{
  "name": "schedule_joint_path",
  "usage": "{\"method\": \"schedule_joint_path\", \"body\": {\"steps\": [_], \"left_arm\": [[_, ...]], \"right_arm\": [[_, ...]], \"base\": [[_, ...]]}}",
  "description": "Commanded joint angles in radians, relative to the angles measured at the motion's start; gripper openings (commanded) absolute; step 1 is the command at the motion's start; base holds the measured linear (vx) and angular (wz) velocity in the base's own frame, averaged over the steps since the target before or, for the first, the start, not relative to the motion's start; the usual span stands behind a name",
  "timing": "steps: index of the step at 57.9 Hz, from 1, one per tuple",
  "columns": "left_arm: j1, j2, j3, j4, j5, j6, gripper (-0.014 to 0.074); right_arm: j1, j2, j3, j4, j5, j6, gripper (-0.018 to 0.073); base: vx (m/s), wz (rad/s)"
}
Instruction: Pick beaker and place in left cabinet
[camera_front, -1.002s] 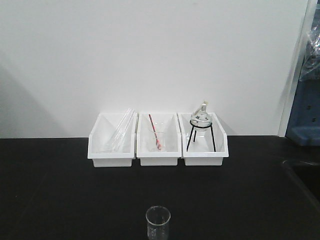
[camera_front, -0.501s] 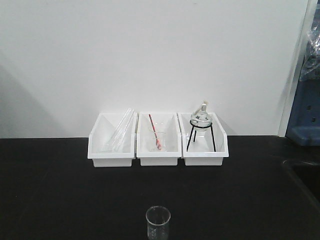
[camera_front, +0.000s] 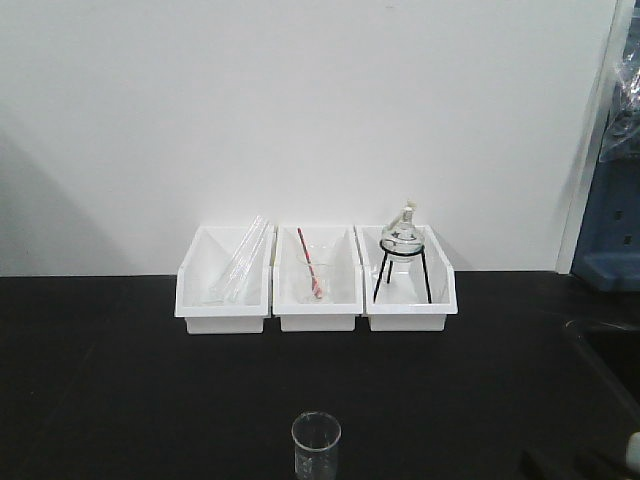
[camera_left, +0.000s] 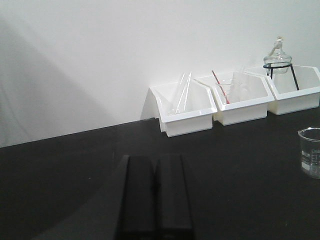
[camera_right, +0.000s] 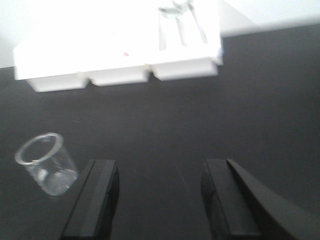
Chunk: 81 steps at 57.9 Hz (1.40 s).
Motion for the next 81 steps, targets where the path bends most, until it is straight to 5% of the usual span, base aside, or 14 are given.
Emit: {"method": "schedule_joint_path", "body": {"steps": [1, 23, 33, 47, 81], "left_arm": [[-0.001, -0.019, 0.016, -0.003, -0.075, -0.003, 0.0001], [-0.001, -0.019, 0.016, -0.003, -0.075, -0.003, 0.0001], [-0.001, -0.019, 0.016, -0.003, -0.075, -0.003, 0.0001], [-0.001, -0.019, 0.016, -0.003, -0.075, -0.003, 0.0001], [-0.001, -0.019, 0.016, -0.003, -0.075, -0.003, 0.0001]], "right_arm": [[-0.001, 0.105, -0.037, -0.213, -0.319, -0.004, 0.0448], [0.010, 0.547, -0.228, -0.490, -0.476, -0.002, 0.0522], [0.093, 0.644, -0.353, -0.468, -0.413, -0.008, 0.0604], [0.176, 0.748, -0.500, -0.257, -0.294, -0.093, 0.0633], [0.230, 0.951, -0.750, -0.264, -0.244, -0.043, 0.0613]], "base": [[0.00, 0.00], [0.00, 0.00], [0.00, 0.00], [0.00, 0.00], [0.00, 0.00]]}}
